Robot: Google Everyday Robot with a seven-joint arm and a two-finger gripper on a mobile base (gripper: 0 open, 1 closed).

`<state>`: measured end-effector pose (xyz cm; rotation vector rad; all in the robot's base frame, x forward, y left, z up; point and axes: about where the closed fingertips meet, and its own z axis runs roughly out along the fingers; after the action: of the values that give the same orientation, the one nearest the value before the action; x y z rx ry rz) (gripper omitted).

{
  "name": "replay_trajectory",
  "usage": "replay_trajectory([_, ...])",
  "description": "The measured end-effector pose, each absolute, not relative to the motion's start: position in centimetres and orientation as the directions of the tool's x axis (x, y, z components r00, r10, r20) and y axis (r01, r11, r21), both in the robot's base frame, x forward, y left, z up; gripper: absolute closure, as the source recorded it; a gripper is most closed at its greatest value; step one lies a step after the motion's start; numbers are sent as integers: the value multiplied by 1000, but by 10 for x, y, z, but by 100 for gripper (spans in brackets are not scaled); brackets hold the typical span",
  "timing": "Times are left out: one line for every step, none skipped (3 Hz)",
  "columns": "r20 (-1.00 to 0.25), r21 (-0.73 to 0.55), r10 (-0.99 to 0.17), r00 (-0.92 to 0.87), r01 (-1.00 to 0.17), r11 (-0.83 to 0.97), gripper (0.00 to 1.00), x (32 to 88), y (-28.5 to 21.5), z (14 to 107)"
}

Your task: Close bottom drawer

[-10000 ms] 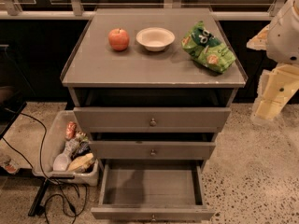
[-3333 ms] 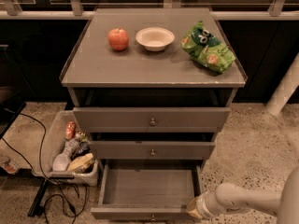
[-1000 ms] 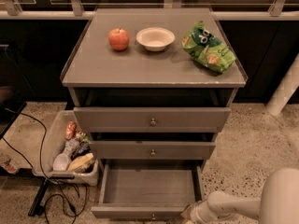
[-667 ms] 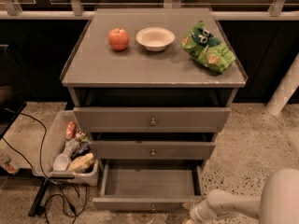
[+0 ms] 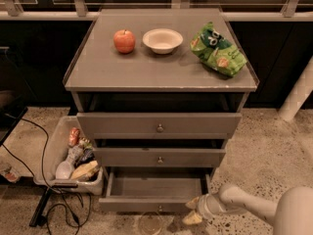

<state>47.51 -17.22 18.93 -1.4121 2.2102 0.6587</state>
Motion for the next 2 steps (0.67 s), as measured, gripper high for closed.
replay_trajectory([-611, 103, -711, -347, -926, 363, 63, 520, -177, 200])
replay_trajectory([-607, 40, -719, -339, -916, 398, 86, 561, -189, 206])
